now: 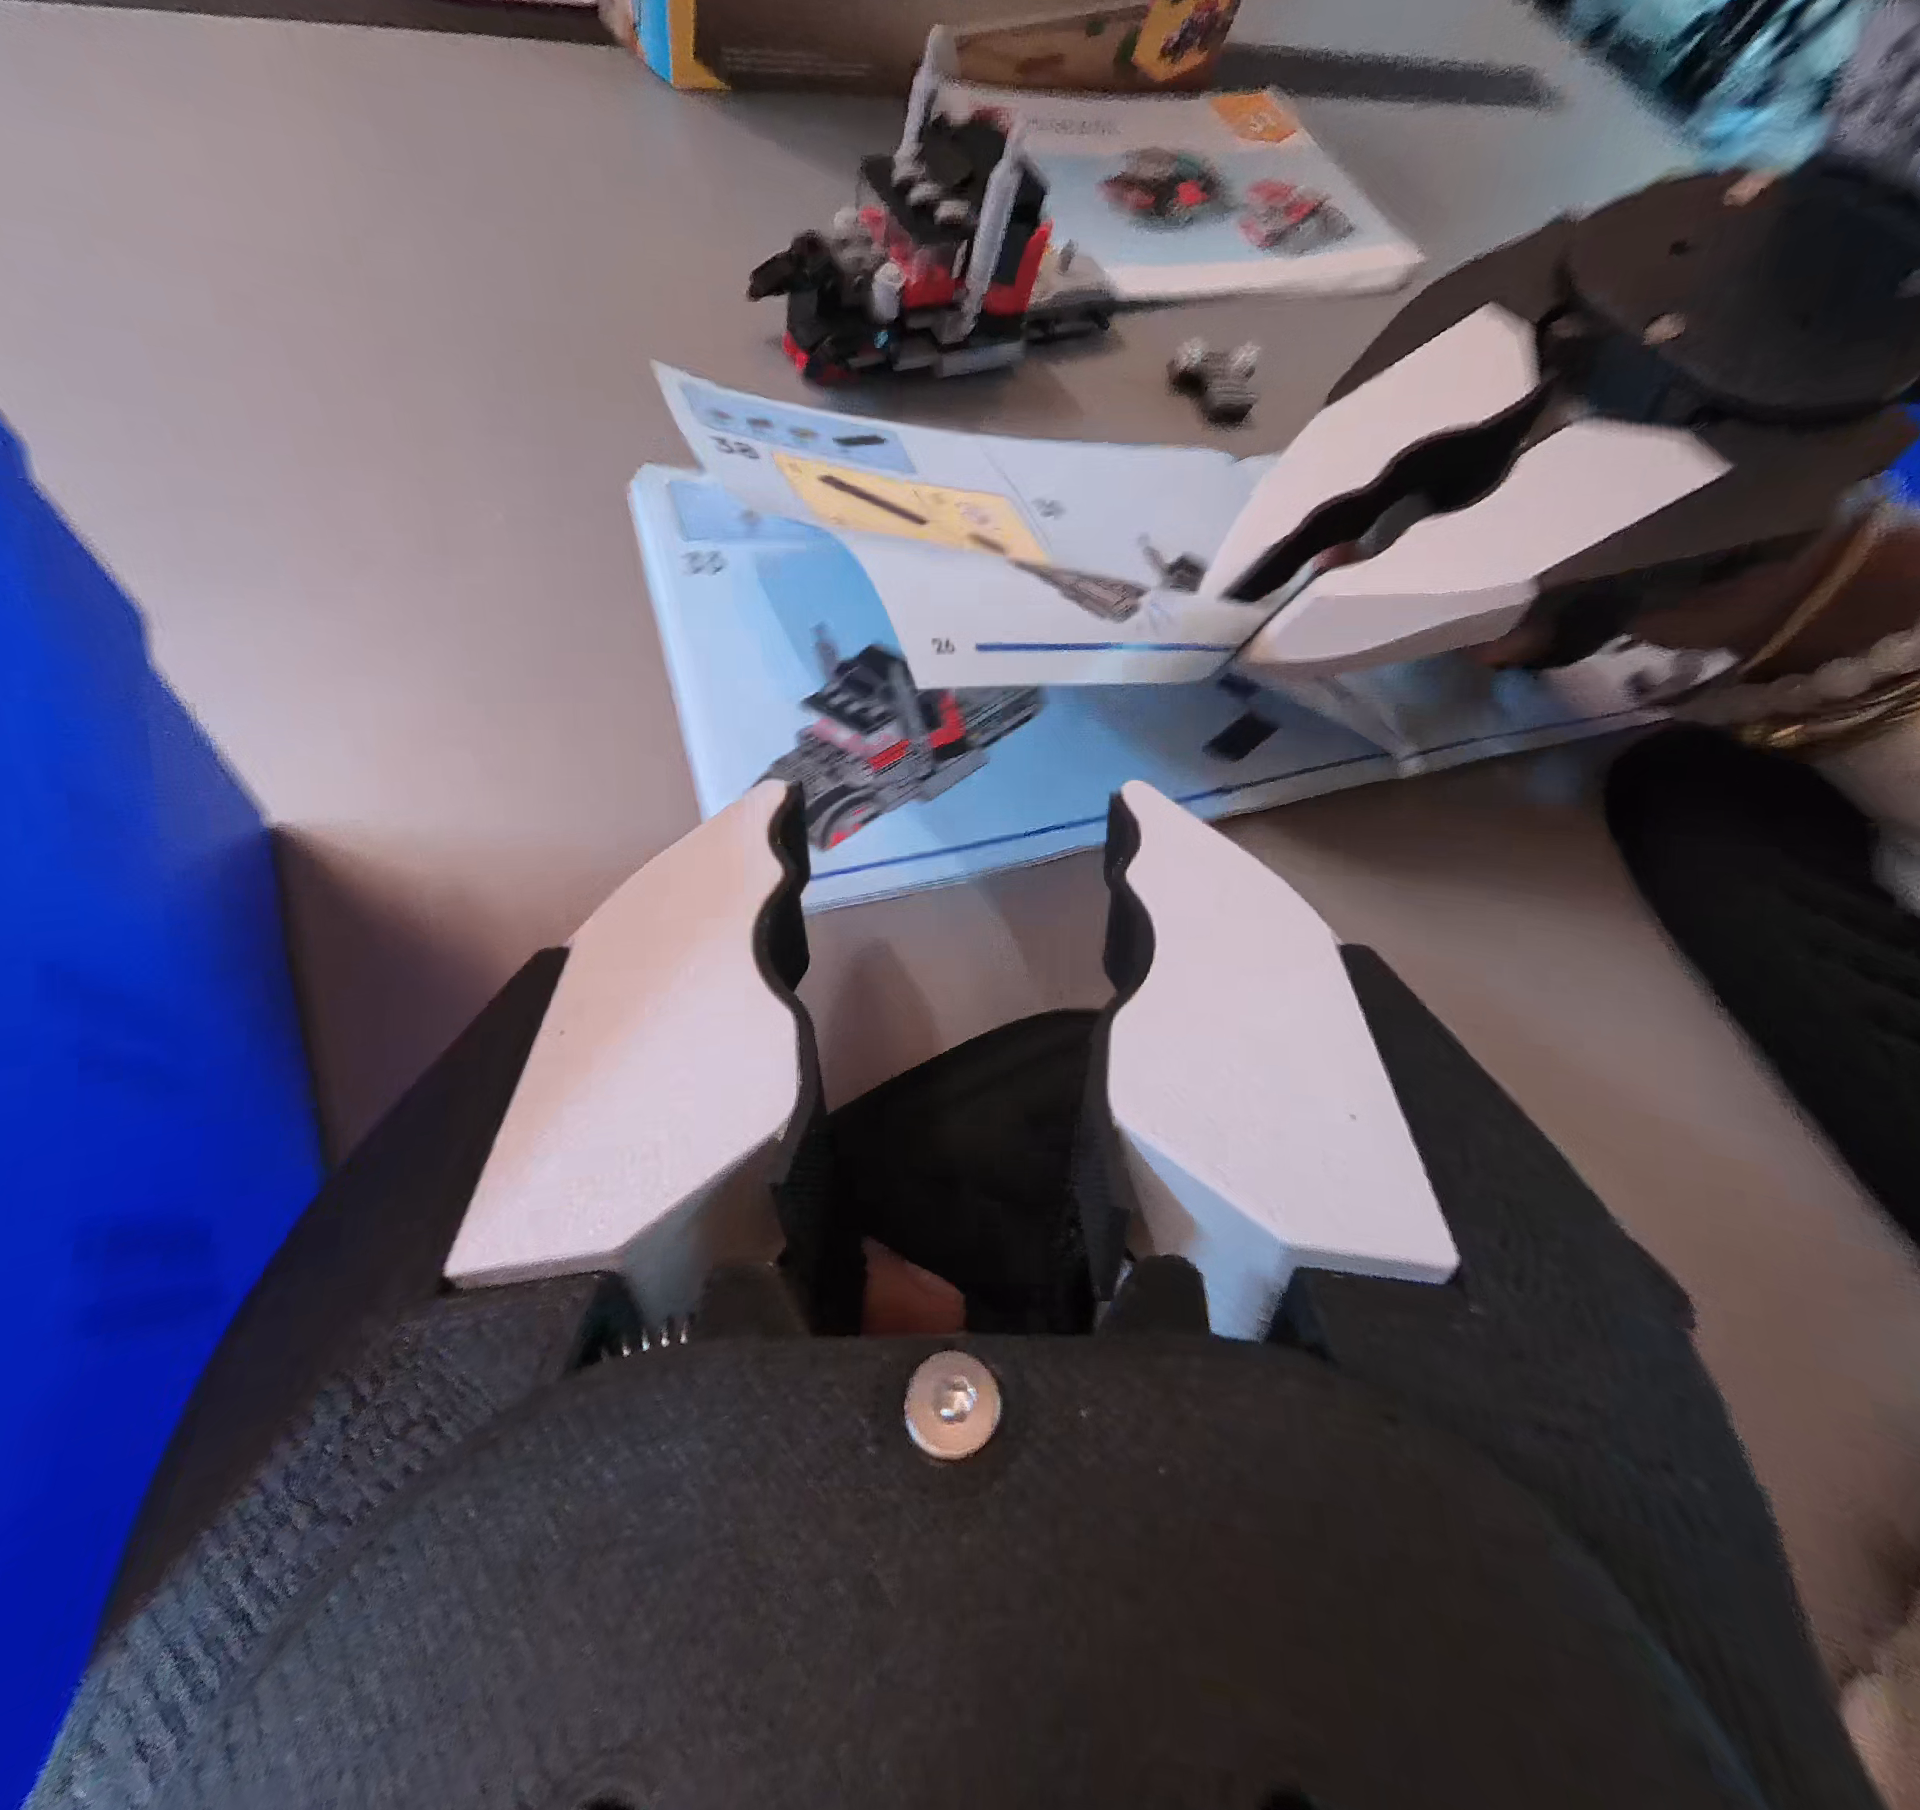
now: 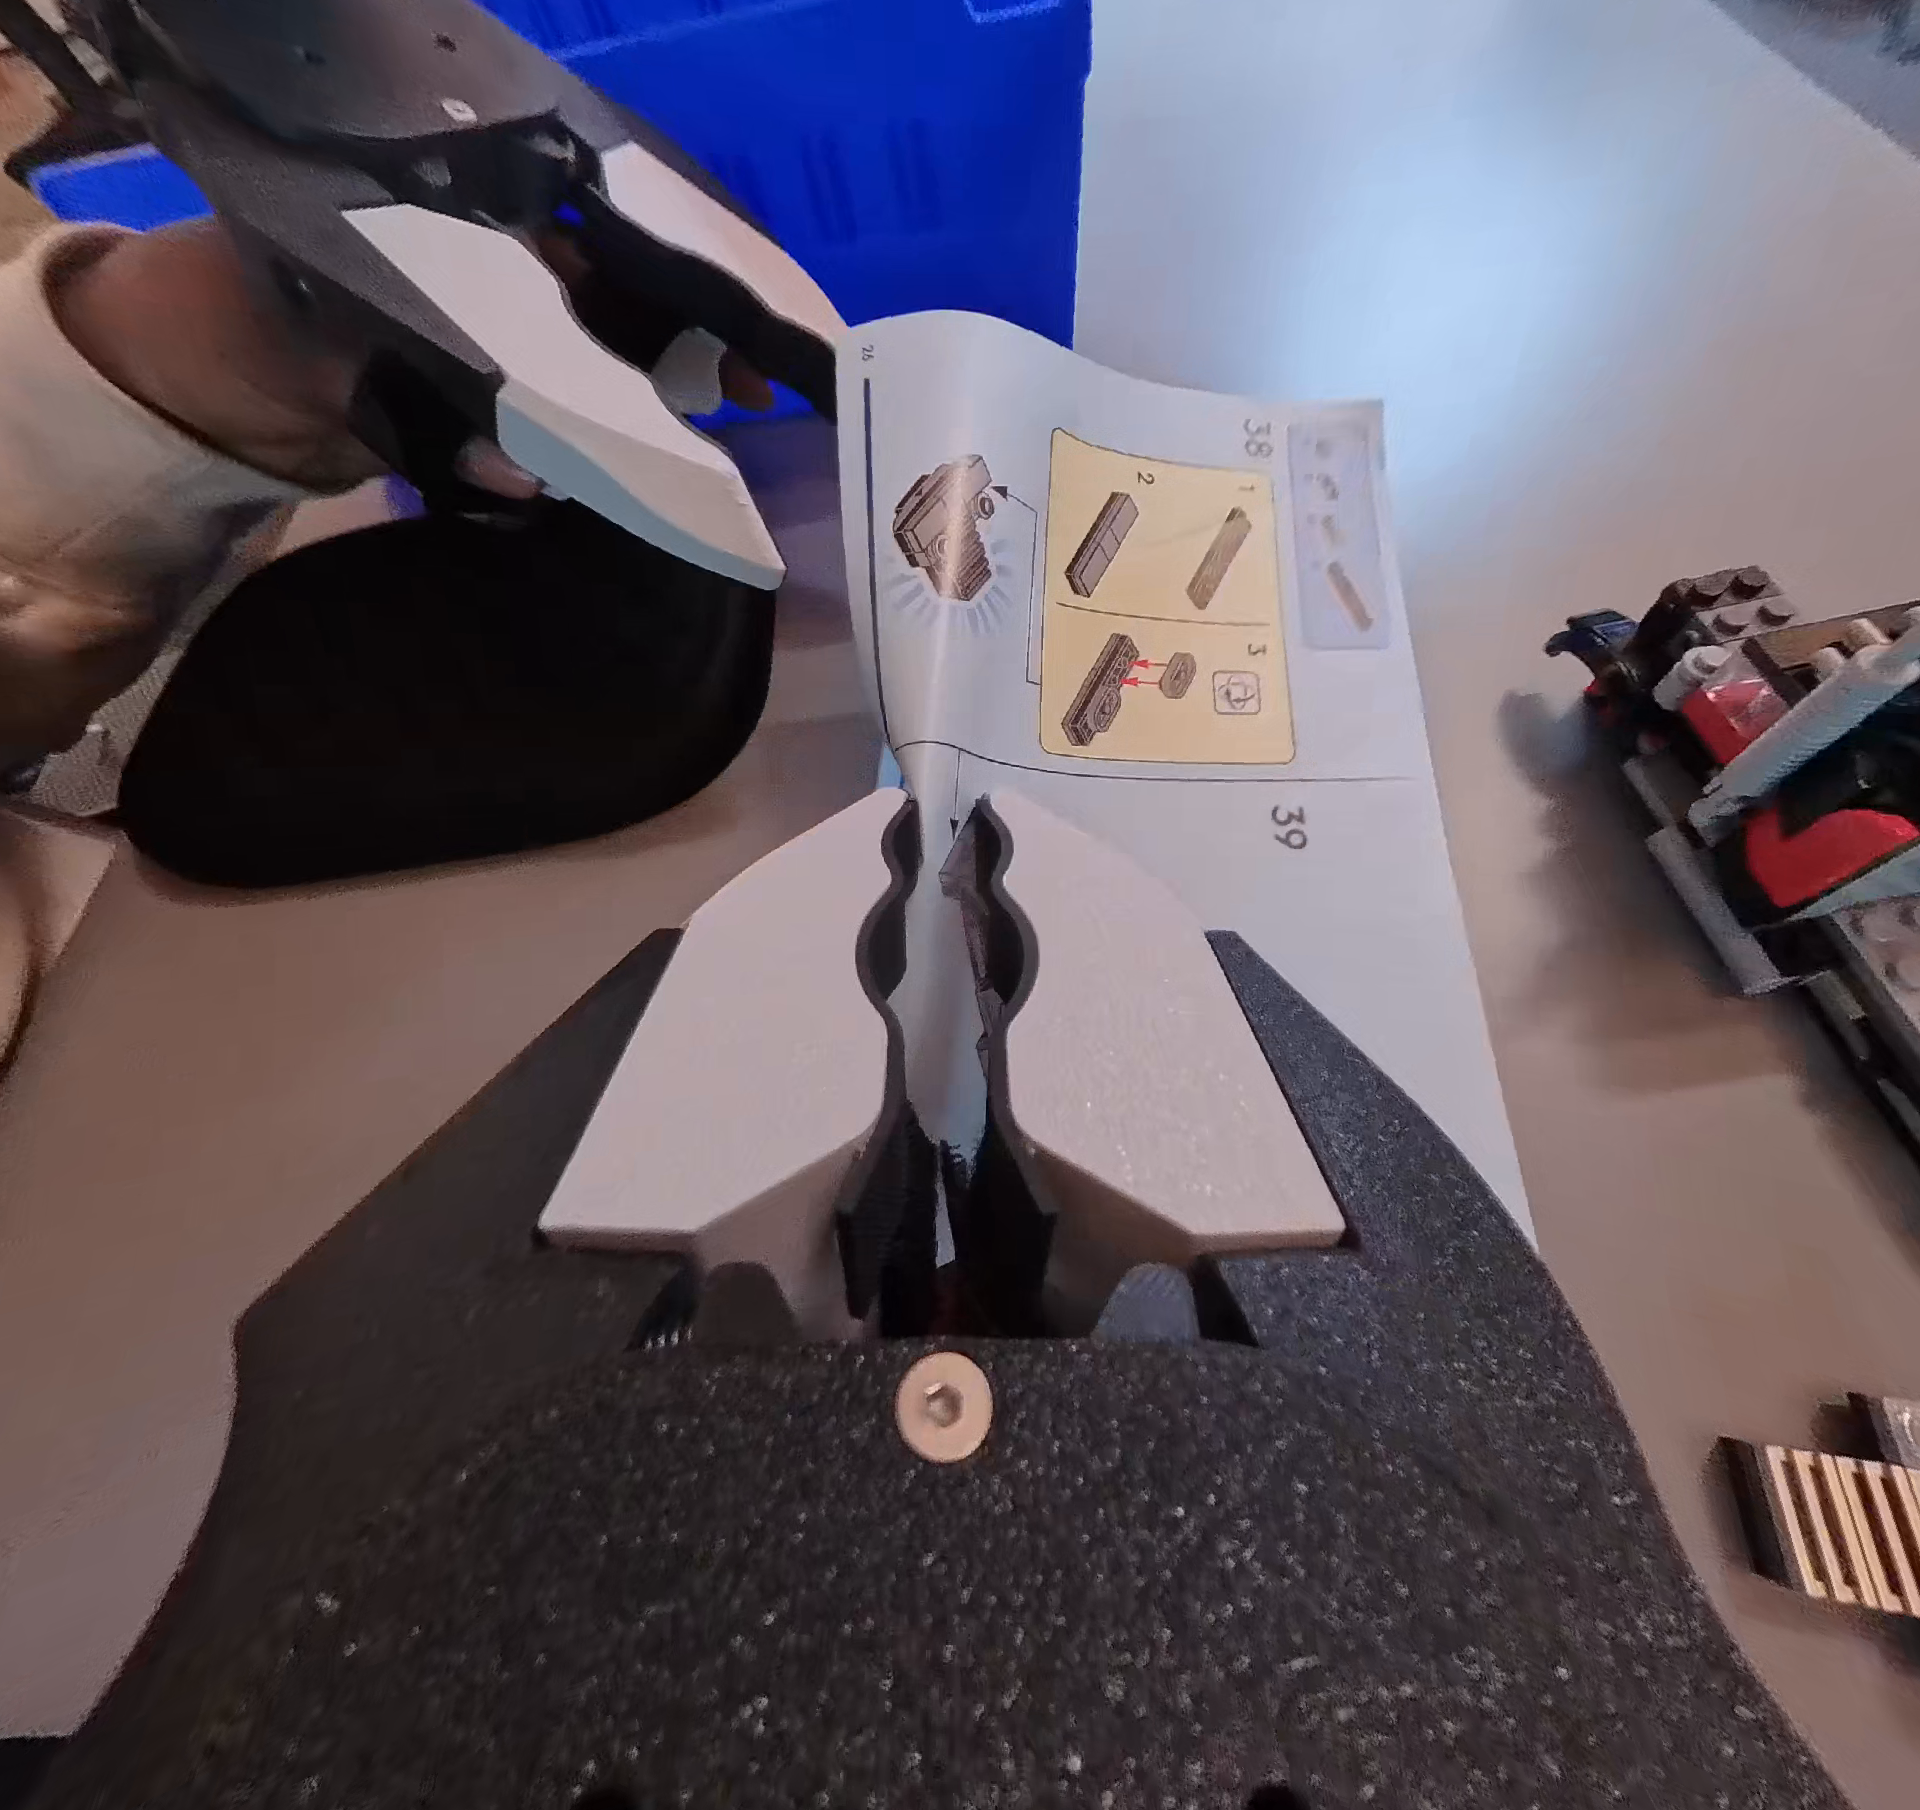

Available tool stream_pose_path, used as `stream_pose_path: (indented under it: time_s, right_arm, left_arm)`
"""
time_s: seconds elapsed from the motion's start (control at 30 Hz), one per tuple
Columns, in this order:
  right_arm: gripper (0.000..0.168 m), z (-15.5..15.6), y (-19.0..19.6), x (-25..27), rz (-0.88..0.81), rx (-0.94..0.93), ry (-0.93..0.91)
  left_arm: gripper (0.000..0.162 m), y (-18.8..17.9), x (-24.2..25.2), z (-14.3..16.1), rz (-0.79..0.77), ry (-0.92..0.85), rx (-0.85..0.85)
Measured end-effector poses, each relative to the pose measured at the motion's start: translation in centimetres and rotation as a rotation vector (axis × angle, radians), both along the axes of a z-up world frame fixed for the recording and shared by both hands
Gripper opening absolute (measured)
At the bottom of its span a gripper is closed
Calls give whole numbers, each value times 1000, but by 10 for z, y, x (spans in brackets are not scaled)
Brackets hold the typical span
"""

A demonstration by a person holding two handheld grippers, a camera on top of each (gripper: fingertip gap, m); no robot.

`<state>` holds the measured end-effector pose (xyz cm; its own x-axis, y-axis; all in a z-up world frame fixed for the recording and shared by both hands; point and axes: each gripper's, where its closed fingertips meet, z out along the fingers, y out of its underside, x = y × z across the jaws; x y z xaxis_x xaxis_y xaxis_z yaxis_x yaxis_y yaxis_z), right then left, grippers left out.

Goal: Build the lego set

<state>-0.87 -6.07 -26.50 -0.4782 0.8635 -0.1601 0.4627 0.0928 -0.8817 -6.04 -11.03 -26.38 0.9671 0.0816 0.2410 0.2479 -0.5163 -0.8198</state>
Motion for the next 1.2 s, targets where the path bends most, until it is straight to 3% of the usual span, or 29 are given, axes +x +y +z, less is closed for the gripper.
stream_pose_path:
  time_s: [0.13, 0.2, 0.33, 0.5, 0.7, 0.9, 1.03, 1.2]
  right_arm:
    - [9, 8, 1, 4, -19, -4, 48]
    - [9, 12, 1, 6, -29, 1, 66]
    - [17, 24, -2, 16, -26, -25, 103]
    - [51, 63, 3, 45, -65, -234, 185]
    - [73, 75, 23, 80, -165, -419, 198]
    - [77, 67, 33, 129, -178, -413, 170]
    - [83, 68, 35, 146, -167, -447, 172]
    - [82, 65, 43, 153, -184, -446, 196]
  left_arm:
    - [52, 19, 21, 34, -59, -311, 206]
    - [41, 28, 28, 45, -82, -364, 278]
    - [9, 37, 42, 56, -143, -286, 351]
    - [1, 40, 70, 87, -242, -66, 490]
    - [4, 61, 124, 93, -445, -88, 492]
    - [35, 67, 191, 83, -699, -172, 425]
    - [49, 67, 204, 66, -761, -181, 343]
    - [49, 66, 198, 54, -733, -127, 292]
